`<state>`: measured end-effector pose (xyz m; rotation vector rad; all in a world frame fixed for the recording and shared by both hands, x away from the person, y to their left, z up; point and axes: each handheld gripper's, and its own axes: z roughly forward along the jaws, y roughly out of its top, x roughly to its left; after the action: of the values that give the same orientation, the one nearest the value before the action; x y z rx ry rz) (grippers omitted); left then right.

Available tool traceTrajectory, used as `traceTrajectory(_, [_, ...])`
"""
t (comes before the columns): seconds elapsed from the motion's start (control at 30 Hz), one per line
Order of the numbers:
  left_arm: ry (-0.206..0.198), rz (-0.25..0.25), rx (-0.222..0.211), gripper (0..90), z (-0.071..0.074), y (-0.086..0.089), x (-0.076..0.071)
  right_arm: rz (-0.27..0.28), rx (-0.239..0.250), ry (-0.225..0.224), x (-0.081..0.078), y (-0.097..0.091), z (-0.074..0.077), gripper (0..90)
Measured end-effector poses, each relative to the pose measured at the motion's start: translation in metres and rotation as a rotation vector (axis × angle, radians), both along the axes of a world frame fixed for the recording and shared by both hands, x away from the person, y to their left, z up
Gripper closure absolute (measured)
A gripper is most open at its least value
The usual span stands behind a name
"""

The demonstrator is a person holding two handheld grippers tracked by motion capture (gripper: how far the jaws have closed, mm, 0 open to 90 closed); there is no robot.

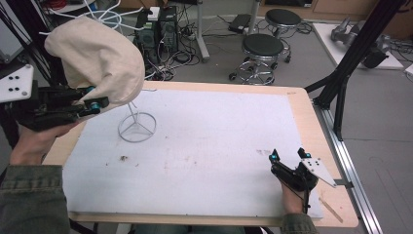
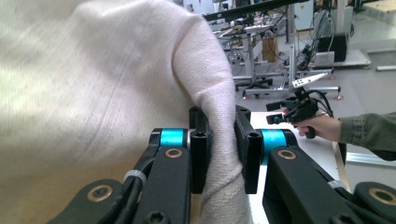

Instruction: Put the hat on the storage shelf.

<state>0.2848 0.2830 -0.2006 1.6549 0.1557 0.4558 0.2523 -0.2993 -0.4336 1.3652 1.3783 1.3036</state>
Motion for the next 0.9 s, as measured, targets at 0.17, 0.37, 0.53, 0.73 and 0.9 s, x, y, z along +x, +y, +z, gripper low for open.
traceTrajectory(0.17, [0.002, 0.000, -0.011, 79.1, -0.001, 0.002, 0.000, -0.001, 0.003, 0.002, 0.000, 0.000, 0.000, 6.6])
traceTrajectory(0.37, [0.005, 0.006, -0.003, 78.9, -0.001, 0.003, -0.001, -0.002, 0.000, -0.001, -0.001, -0.001, 0.001, 6.5])
traceTrajectory(0.53, [0.009, 0.012, -0.007, 78.8, -0.007, 0.002, -0.001, -0.002, 0.007, 0.000, -0.001, 0.000, 0.002, 6.6])
traceTrajectory(0.73, [0.018, 0.014, -0.033, 77.9, -0.019, 0.004, -0.001, -0.002, 0.007, -0.008, -0.002, -0.001, 0.002, 6.5])
traceTrajectory(0.9, [0.017, 0.031, -0.043, 75.1, -0.027, 0.005, -0.001, -0.007, 0.009, -0.012, -0.002, -0.002, 0.003, 6.6])
